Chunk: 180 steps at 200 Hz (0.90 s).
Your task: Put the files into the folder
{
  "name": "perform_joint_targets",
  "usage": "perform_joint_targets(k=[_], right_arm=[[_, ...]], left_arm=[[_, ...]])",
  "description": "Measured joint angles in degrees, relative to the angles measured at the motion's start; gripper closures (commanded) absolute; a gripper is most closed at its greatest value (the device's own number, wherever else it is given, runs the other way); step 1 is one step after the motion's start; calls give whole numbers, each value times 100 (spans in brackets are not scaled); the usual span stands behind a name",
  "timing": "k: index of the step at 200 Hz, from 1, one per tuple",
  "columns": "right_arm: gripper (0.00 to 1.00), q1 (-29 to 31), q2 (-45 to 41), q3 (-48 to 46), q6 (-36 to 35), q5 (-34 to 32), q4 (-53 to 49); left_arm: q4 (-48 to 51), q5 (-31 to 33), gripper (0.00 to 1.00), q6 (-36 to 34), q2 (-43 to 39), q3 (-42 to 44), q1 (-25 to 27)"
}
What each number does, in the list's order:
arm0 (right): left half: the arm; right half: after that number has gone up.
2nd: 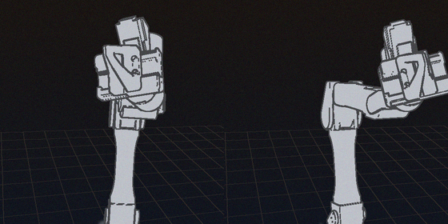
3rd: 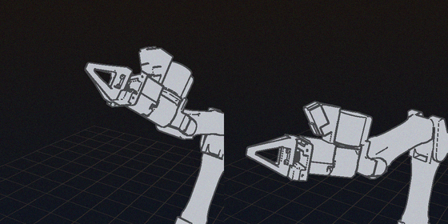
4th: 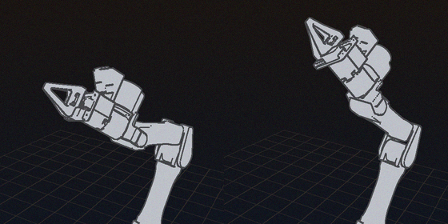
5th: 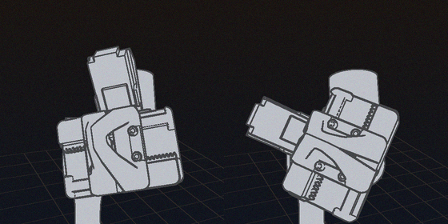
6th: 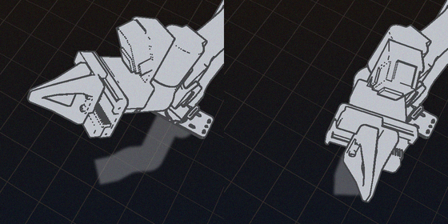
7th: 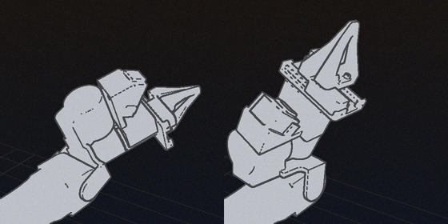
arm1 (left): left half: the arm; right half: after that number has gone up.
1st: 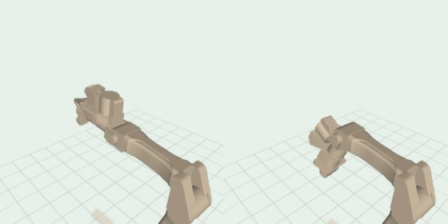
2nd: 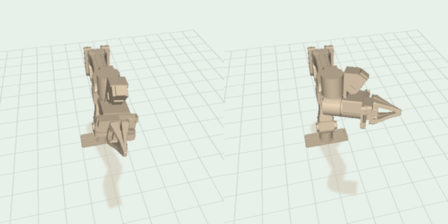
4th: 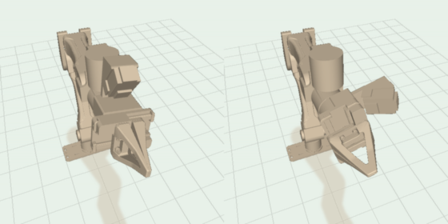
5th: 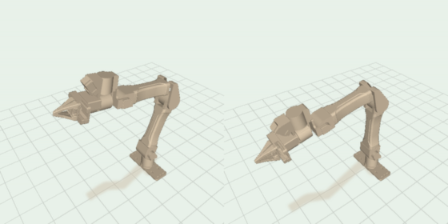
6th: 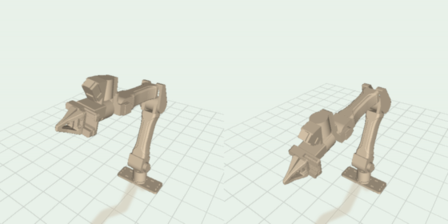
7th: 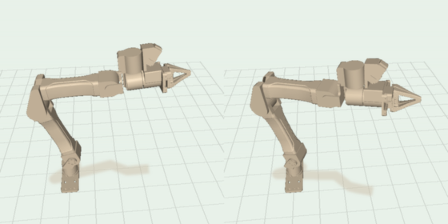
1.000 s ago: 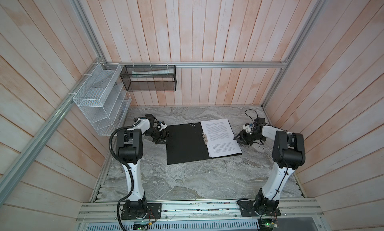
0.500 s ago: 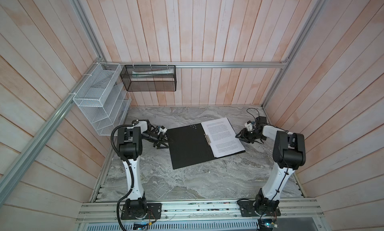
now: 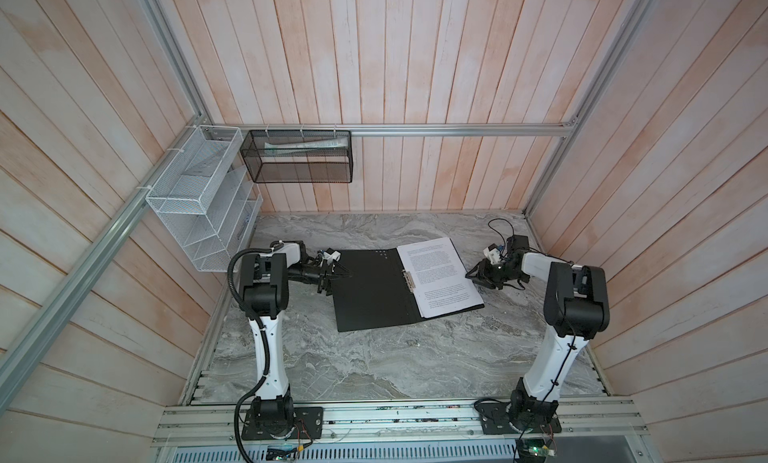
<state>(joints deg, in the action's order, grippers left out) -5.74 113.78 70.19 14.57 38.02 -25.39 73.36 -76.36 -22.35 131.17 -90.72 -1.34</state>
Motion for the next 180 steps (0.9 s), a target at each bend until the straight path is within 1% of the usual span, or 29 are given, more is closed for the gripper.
perform_joint_targets(k=[21, 45, 53, 62, 74, 95, 106, 122, 138, 151, 169, 180], right_arm=[[61, 11, 2, -35, 4, 149, -79], [61, 61, 2, -63, 24, 306, -216], [61, 79, 2, -74, 26, 343, -258], [61, 92, 2, -81, 28, 374, -299], [61, 98, 2, -83, 37, 391, -321], [61, 98, 2, -83, 39, 393, -337], [62, 101, 4, -85, 39, 407, -352], [62, 111, 13, -85, 39, 444, -372], [62, 129, 17, -90, 39, 479, -411], [62, 153, 22, -96, 39, 520, -468], [62, 186, 24, -120, 42, 577, -514], [62, 199, 24, -136, 42, 605, -525]], left_arm=[[-643, 402, 26, 461, -540, 326, 33], [-1016, 678, 28, 730, -1008, 417, 81], [-1093, 743, 32, 789, -1095, 417, 94], [-1141, 811, 36, 828, -1139, 417, 94], [-1174, 925, 36, 901, -1145, 417, 94], [-1228, 1095, 32, 1008, -1147, 450, 85], [-1296, 1189, 31, 1071, -1165, 496, 72], [-1394, 1346, 36, 1217, -1224, 601, 48], [-1467, 1552, 36, 1405, -1296, 638, 37], [-1519, 1676, 39, 1506, -1362, 640, 39], [-1558, 1784, 39, 1609, -1445, 640, 39], [-1554, 1825, 37, 1635, -1488, 638, 39]])
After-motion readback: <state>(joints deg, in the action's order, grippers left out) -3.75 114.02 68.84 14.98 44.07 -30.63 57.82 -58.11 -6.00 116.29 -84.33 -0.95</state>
